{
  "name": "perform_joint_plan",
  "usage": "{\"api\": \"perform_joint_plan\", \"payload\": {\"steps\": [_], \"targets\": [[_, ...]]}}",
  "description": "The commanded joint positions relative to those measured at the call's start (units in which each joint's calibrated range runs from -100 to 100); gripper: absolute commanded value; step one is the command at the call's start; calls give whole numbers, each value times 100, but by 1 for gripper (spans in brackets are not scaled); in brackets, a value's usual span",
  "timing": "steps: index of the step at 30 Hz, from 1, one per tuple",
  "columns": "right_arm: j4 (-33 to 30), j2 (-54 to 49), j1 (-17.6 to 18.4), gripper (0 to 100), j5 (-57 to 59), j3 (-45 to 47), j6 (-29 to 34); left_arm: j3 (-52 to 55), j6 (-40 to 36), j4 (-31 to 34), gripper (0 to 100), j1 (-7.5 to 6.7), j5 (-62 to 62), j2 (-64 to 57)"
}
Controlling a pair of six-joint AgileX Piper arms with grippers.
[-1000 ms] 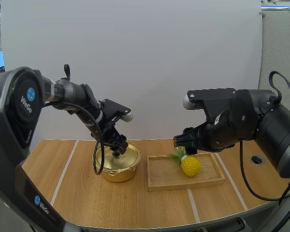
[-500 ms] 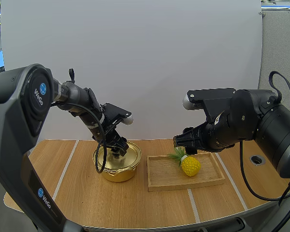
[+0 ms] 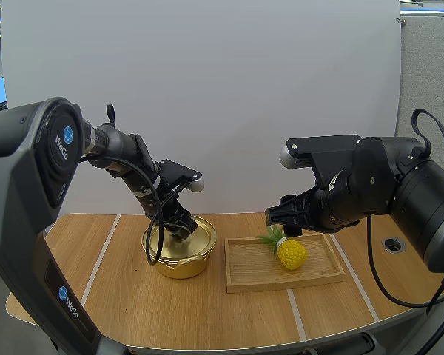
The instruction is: Open the pot, put the pineapple inside, and close it
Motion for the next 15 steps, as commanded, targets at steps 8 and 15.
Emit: {"api": "perform_joint_plan", "payload": {"steps": [8,15], "targets": [[-35,-12,-19,100,-106,-28,-22,-59,-124,-12,0,-19,287,-113],[-35,-12,-19,100,-106,-28,-22,-754,-434,-12,0,-19,819,-939]]}}
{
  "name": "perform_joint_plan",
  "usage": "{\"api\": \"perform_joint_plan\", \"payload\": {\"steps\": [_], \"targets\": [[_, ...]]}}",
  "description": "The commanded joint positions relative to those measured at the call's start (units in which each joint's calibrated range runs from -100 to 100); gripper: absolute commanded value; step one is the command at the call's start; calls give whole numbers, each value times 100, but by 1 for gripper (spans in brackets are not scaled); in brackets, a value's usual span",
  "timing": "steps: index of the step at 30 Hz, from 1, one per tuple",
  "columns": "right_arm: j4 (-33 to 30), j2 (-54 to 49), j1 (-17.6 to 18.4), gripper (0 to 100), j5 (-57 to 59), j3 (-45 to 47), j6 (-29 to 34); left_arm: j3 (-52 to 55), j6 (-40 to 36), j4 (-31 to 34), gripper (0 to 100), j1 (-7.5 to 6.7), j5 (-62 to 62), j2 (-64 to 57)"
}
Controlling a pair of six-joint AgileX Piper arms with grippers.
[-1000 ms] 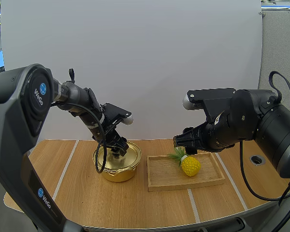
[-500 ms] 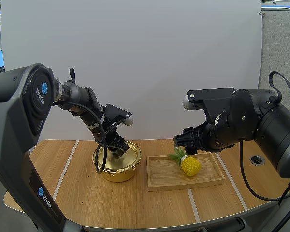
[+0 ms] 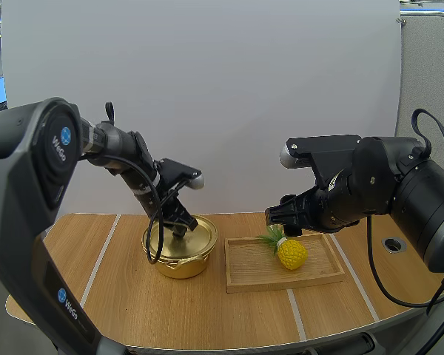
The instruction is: Open the pot, put the pineapple inside, and close it
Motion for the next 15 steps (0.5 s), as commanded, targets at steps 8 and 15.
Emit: {"api": "perform_joint_plan", "payload": {"steps": [8,15], "targets": [[-35,-12,-19,100,-106,-28,-22,-1835,-494,21,0,-12,296,-1431],[-35,-12,-19,100,-106,-28,-22,-3353,-605,35,0,-12,235,-1895]]}}
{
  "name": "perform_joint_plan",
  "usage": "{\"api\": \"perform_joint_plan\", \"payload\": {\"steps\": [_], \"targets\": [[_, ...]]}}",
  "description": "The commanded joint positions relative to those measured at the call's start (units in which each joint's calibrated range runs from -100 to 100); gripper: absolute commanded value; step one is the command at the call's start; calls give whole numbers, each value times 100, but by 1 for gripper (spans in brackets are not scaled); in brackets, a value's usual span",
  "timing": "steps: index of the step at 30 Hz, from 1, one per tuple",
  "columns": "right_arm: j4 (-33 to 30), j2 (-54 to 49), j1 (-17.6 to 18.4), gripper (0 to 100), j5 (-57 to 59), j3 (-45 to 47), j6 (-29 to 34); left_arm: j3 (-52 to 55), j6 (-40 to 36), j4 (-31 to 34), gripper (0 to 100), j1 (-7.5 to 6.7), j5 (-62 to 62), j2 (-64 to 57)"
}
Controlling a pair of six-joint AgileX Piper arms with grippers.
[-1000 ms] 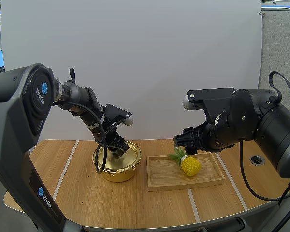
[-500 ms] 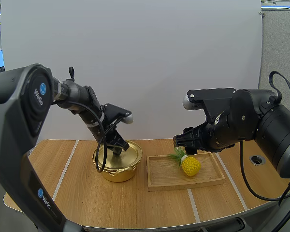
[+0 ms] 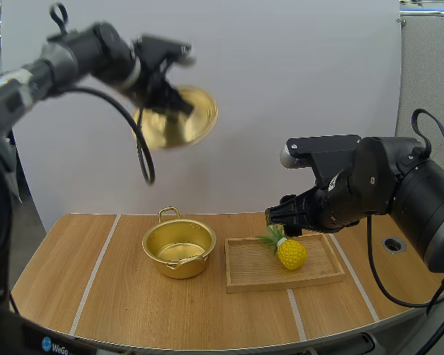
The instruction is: Open the pot, put the pineapple inside, and close it
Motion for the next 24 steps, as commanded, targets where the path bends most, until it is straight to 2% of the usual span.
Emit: {"api": "perform_joint_plan", "payload": {"steps": [1,4,9,17,24], "targets": [[-35,-12,-19,100,-106,-28,-22,-634,-246,61,0,-12,-132,-150],[-35,-12,-19,100,-106,-28,-22,-1254,-579,367,0,-12,-227,-149],[-67,-12,-19,100,-111,-28,-40,-1833,-676,685,0,-12,-784,-149],[-67,223,-19,100,-222,-28,-760,-1891,-676,697,0,-12,-2598,-149],[-67,1213,-19,100,-560,-28,-1199,-1891,-676,697,0,-12,-2669,-149]]}}
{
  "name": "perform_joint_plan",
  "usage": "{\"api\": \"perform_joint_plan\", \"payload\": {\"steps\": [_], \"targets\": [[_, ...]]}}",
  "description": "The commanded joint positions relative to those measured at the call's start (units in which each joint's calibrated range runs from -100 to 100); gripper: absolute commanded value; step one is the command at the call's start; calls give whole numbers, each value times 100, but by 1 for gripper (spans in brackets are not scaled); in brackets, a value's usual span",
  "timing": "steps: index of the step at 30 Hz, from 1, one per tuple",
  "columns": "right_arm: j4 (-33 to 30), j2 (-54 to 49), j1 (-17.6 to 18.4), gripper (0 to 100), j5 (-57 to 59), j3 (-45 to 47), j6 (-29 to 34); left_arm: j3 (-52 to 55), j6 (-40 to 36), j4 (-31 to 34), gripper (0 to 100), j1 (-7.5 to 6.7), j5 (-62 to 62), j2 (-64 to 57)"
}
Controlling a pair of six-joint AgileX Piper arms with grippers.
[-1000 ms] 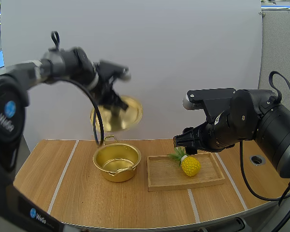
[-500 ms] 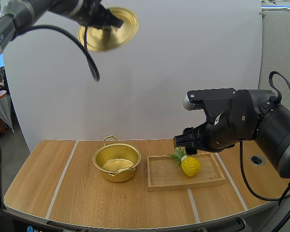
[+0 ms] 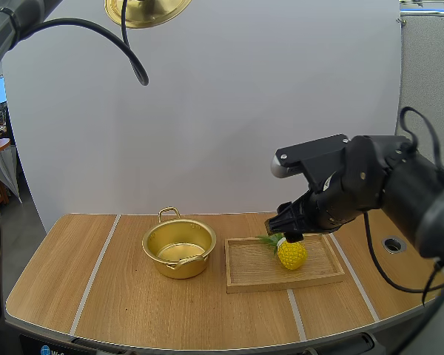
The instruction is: Open the pot, put the pineapple inside, and close it
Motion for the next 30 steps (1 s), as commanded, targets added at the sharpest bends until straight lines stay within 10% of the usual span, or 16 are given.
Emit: {"api": "perform_joint_plan", "payload": {"steps": [1,30], "targets": [[-47,926,-19,100,-527,-44,-402,-55,-56,18,0,-12,-348,-35],[1084,4016,-659,100,151,-1679,-2317,-55,-56,18,0,-12,-348,-35]]}}
